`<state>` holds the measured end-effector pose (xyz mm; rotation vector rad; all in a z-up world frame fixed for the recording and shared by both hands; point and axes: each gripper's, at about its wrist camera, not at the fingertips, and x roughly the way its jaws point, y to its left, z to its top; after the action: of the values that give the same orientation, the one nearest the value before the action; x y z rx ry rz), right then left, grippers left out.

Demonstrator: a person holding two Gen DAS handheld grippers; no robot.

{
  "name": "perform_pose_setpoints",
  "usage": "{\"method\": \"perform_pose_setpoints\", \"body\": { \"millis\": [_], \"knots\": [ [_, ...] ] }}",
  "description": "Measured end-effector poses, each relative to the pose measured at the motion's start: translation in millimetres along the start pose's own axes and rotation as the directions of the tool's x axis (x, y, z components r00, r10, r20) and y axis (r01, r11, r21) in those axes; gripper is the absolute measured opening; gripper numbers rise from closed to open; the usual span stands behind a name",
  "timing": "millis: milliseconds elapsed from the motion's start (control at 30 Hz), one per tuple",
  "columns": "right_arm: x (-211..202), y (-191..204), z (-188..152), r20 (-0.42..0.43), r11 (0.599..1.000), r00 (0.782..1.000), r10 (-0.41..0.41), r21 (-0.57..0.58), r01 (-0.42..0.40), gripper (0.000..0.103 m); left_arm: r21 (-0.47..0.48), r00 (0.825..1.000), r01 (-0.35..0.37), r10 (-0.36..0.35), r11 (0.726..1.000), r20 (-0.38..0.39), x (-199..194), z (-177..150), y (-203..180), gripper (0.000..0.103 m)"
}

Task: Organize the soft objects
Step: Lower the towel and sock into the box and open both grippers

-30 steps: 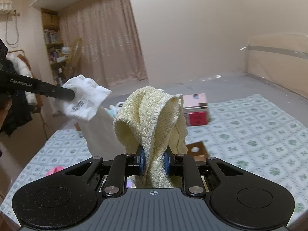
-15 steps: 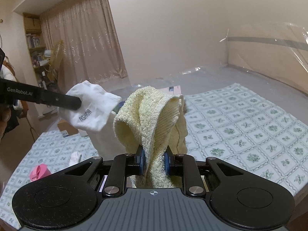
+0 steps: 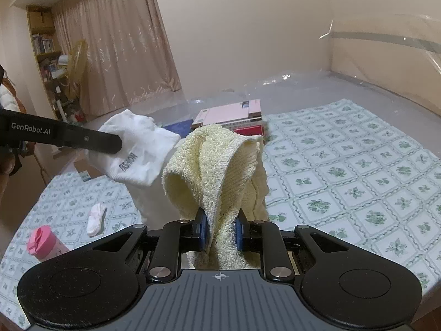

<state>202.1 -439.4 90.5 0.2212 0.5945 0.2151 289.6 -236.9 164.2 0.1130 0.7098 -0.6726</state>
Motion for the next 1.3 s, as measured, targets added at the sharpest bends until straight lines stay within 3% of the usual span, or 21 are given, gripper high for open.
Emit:
{"method": "perform_pose_setpoints", "body": {
  "millis": [567,833,1100,1300],
  "knots": [
    [78,9,27,-0.044,0.998,0.998,0.041,-0.056,-0.043,0.02,-0.012,0.996,-0.088,0.088,0.996,0.023,44,26,52,0.004],
    [107,7,42,-0.04,0.997,0.998,0.043,-0.069,-0.046,0.02,0.044,0.989,-0.143,0.141,0.989,0.047,63,32,63,0.004],
    [132,-1,33,-0.078,0.998,0.996,0.043,-0.051,-0.047,0.02,0.041,0.995,-0.067,0.07,0.997,-0.069,106,-2,68,0.004],
    [150,-16,18,-0.112,0.999,0.993,0.028,-0.011,-0.03,0.02,0.061,0.982,-0.023,0.034,0.998,-0.186,140,-37,68,0.004]
  ]
}}
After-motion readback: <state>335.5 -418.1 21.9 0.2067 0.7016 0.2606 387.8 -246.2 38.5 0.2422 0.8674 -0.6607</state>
